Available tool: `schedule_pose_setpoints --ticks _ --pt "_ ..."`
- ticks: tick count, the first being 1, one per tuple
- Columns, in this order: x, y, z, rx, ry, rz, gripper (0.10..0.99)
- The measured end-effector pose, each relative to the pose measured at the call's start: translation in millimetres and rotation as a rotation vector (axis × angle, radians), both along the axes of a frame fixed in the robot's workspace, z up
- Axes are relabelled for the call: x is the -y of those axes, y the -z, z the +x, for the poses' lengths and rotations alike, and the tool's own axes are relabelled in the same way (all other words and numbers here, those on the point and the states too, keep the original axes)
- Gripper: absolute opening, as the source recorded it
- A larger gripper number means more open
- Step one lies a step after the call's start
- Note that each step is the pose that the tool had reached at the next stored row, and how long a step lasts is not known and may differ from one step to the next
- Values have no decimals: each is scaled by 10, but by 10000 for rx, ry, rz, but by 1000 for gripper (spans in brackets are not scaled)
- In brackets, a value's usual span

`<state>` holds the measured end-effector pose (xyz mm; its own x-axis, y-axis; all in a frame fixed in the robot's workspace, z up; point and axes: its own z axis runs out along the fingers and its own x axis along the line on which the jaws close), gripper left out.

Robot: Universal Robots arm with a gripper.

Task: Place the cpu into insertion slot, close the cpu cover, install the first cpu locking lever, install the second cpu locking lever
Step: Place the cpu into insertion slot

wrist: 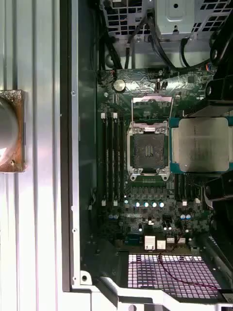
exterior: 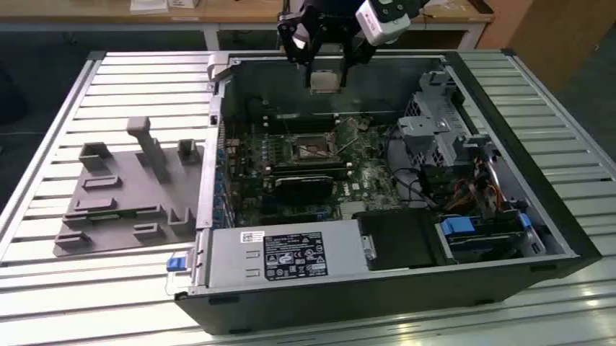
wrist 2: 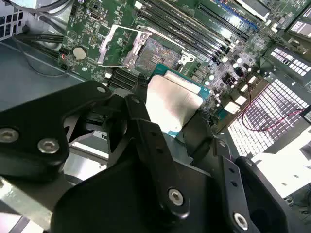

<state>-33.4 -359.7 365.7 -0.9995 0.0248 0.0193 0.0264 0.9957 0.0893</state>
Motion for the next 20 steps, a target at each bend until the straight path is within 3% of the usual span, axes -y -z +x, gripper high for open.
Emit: schedule_pose_setpoints --ticks 13,20 --pt "0 3 0 0 0 0 541" --pt "0 100 -8 19 11 -4 541"
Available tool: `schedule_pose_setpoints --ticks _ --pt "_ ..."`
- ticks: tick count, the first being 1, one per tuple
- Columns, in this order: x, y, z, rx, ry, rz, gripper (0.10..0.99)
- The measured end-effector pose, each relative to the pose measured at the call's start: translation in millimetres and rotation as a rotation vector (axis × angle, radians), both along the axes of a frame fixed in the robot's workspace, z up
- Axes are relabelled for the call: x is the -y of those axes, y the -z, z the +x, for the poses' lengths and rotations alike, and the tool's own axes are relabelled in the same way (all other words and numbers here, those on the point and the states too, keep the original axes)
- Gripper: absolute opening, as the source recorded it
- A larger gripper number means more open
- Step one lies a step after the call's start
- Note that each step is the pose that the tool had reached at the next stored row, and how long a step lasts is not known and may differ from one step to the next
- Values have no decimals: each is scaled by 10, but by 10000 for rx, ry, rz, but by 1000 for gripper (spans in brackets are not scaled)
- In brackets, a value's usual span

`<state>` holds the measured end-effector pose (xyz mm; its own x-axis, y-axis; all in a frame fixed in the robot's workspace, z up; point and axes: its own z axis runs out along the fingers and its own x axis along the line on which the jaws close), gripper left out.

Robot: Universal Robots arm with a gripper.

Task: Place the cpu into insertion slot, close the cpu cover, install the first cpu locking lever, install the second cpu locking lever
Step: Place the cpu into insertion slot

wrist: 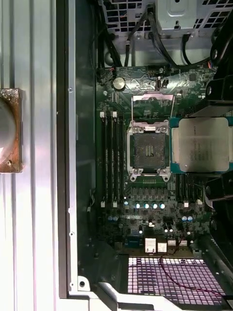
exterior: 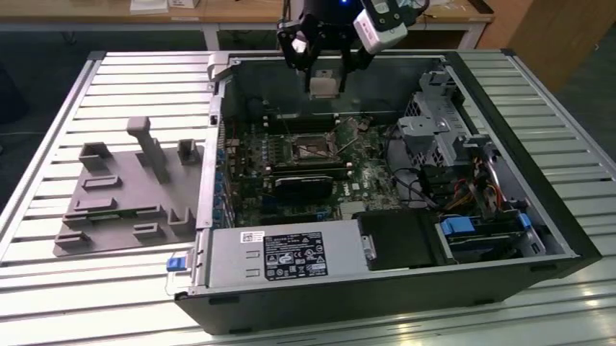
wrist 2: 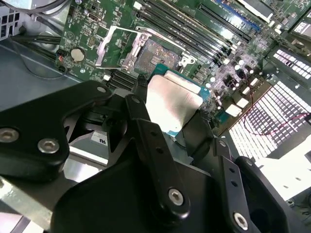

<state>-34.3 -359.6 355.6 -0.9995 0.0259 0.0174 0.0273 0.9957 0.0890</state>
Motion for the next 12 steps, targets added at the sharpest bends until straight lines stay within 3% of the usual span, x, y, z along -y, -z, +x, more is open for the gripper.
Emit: schedule_pose_setpoints --ticks 4,12 --pt "0 43 -5 14 250 -12 541" --pt "0 86 -5 13 1703 -13 541"
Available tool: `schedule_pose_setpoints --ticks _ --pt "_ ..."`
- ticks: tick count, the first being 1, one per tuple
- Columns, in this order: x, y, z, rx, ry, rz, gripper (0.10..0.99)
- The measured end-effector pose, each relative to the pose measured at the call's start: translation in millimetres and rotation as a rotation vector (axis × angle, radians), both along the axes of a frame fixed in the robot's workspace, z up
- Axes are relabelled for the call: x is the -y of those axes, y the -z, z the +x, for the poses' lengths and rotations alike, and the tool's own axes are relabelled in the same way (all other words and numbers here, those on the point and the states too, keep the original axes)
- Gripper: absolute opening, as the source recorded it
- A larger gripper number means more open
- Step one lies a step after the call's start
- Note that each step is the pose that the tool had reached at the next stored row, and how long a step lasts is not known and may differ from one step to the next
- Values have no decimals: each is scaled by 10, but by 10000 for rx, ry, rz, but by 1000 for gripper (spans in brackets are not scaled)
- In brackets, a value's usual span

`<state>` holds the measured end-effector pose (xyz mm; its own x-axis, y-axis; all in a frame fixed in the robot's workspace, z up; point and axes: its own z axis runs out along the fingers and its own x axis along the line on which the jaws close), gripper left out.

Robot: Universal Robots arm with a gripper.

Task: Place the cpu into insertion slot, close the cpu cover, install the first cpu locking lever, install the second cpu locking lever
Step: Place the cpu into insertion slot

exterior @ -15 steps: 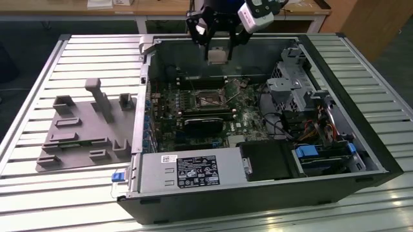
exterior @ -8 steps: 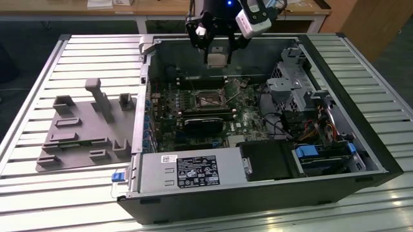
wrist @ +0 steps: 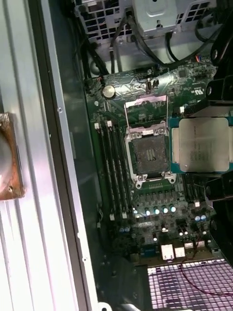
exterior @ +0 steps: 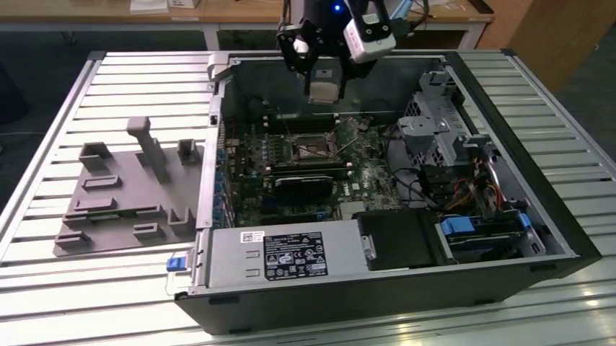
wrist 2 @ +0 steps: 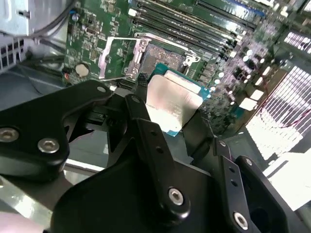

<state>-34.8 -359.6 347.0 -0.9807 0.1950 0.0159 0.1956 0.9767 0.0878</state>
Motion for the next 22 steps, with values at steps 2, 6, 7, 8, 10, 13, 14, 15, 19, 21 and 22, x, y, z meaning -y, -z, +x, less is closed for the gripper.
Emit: schedule_pose_setpoints --ticks 2,6,7,8,10,13,14,15,19,21,22 --pt "0 10 0 0 359 0 541" --pt "0 32 0 0 1079 0 541" --pt "0 37 0 0 1264 0 541" --pt "0 42 0 0 1444 0 541" --pt "0 53 0 0 1815 0 541" --pt "0 69 0 0 2353 0 541" --pt "0 74 0 0 2535 0 541" --pt "0 79 0 0 2714 0 541" --pt "0 95 0 0 3456 0 541" --pt "0 102 0 0 3816 0 541" --pt "0 105 0 0 3994 0 541"
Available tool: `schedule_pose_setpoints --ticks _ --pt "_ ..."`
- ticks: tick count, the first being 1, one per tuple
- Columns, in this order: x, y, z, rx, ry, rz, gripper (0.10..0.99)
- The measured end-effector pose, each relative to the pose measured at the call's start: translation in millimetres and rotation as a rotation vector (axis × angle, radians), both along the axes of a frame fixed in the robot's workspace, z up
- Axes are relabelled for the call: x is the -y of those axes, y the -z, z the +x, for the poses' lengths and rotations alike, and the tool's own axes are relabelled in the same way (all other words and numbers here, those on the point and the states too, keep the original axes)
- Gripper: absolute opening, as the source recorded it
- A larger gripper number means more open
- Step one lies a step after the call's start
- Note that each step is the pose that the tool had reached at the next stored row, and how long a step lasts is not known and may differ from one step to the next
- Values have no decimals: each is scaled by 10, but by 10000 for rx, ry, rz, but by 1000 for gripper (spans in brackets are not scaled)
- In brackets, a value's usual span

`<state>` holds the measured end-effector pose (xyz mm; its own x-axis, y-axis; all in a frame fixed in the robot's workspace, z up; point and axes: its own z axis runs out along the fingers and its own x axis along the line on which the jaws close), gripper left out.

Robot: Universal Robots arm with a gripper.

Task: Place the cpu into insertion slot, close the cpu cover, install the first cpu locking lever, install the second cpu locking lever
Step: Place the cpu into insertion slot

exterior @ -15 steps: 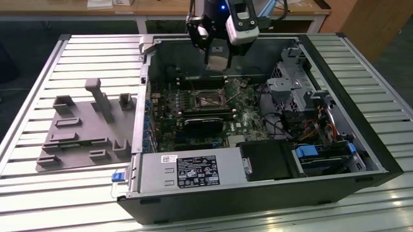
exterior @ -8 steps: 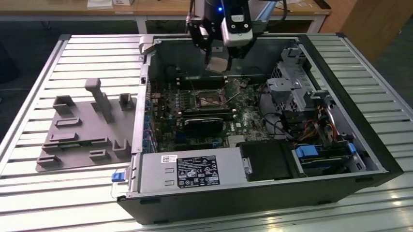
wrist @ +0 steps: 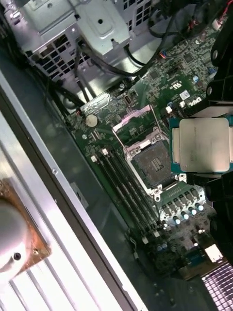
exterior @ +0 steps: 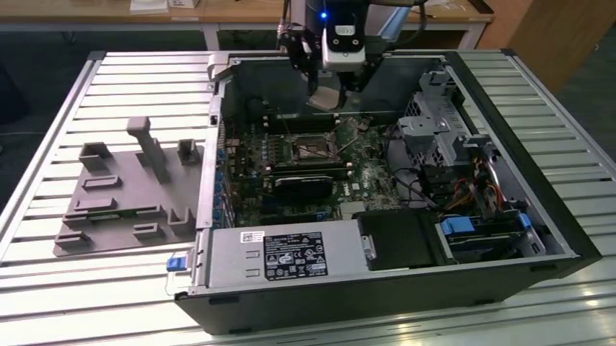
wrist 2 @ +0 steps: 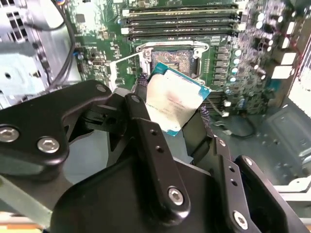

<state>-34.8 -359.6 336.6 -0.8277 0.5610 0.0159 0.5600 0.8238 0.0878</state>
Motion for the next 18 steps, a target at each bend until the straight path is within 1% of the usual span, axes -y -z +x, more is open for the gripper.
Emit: schedule_pose_setpoints --ticks 18 --pt "0 63 0 1 3281 1 541"
